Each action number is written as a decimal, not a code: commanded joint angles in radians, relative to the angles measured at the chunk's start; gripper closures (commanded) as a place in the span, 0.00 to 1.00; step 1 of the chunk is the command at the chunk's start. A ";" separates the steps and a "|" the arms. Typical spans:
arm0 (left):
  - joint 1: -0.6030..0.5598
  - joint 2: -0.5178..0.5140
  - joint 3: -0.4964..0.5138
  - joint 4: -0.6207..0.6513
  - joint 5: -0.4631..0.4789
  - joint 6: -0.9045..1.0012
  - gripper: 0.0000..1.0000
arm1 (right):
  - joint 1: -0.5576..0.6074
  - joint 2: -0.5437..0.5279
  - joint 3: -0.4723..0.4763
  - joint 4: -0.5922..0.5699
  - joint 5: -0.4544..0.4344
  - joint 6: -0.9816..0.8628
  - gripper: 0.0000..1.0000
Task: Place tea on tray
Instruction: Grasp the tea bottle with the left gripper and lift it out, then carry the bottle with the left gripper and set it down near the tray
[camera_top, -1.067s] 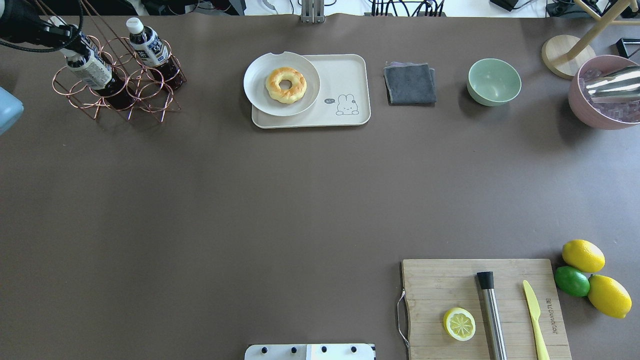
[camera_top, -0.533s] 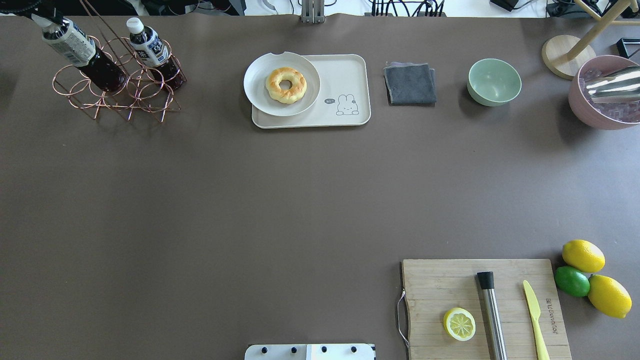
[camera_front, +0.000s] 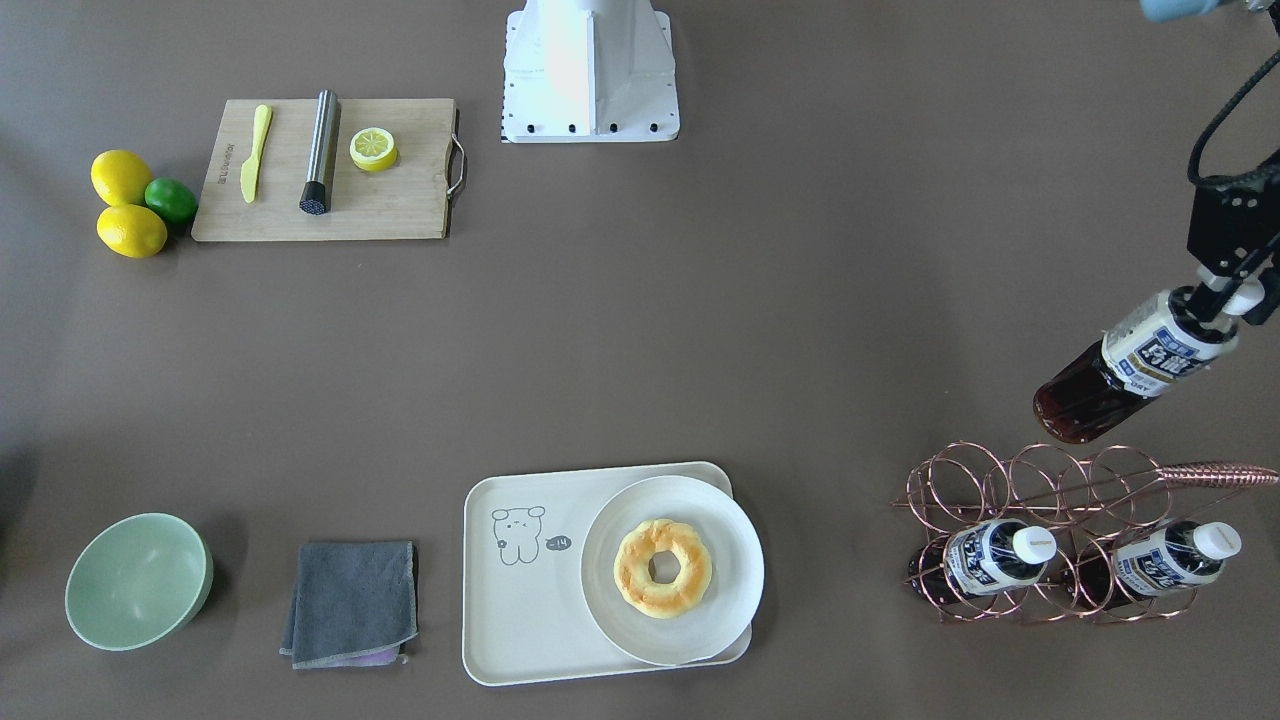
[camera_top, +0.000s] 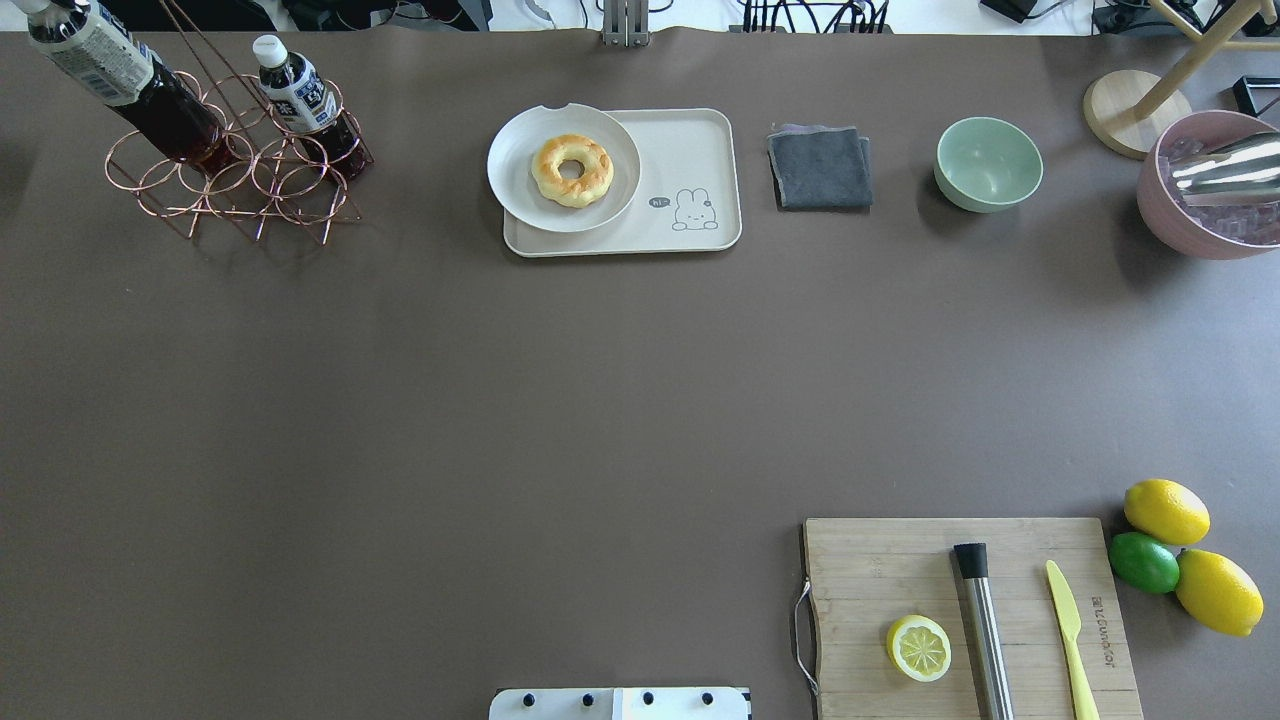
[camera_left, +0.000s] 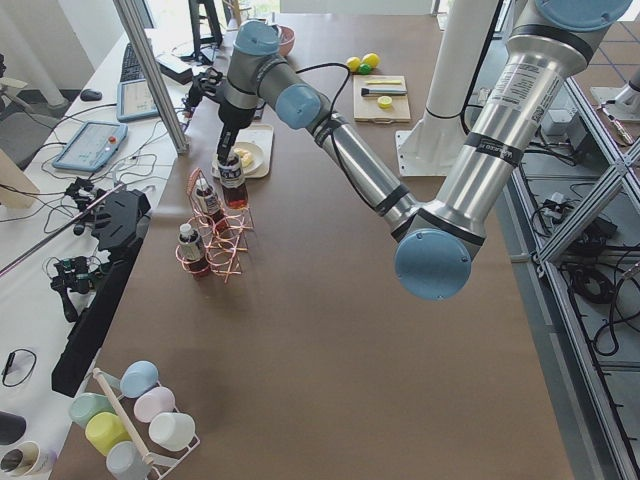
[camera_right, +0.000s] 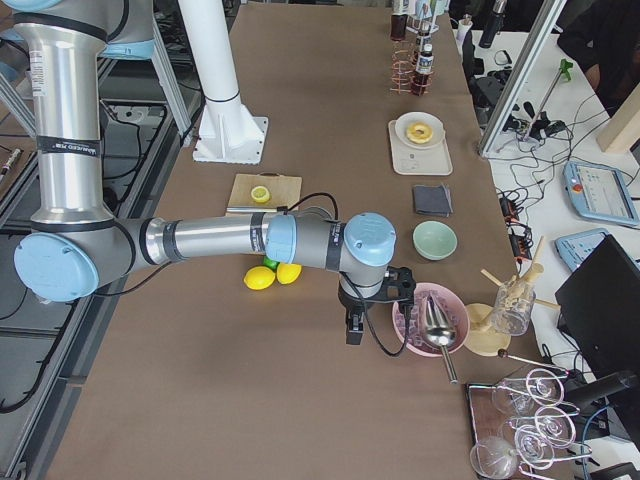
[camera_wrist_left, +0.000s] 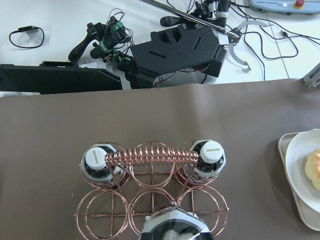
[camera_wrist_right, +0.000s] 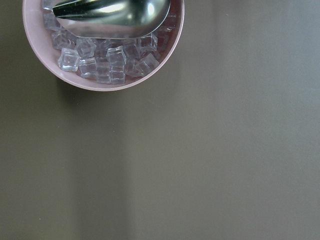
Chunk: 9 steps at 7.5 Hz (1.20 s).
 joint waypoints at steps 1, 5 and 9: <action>0.230 -0.009 -0.292 0.288 0.203 -0.188 1.00 | 0.000 -0.004 -0.003 0.000 0.004 -0.001 0.00; 0.665 -0.306 -0.292 0.505 0.471 -0.588 1.00 | 0.000 -0.006 -0.004 0.000 0.003 0.002 0.00; 0.833 -0.555 -0.016 0.506 0.580 -0.734 1.00 | 0.000 0.007 0.005 0.002 0.018 0.004 0.00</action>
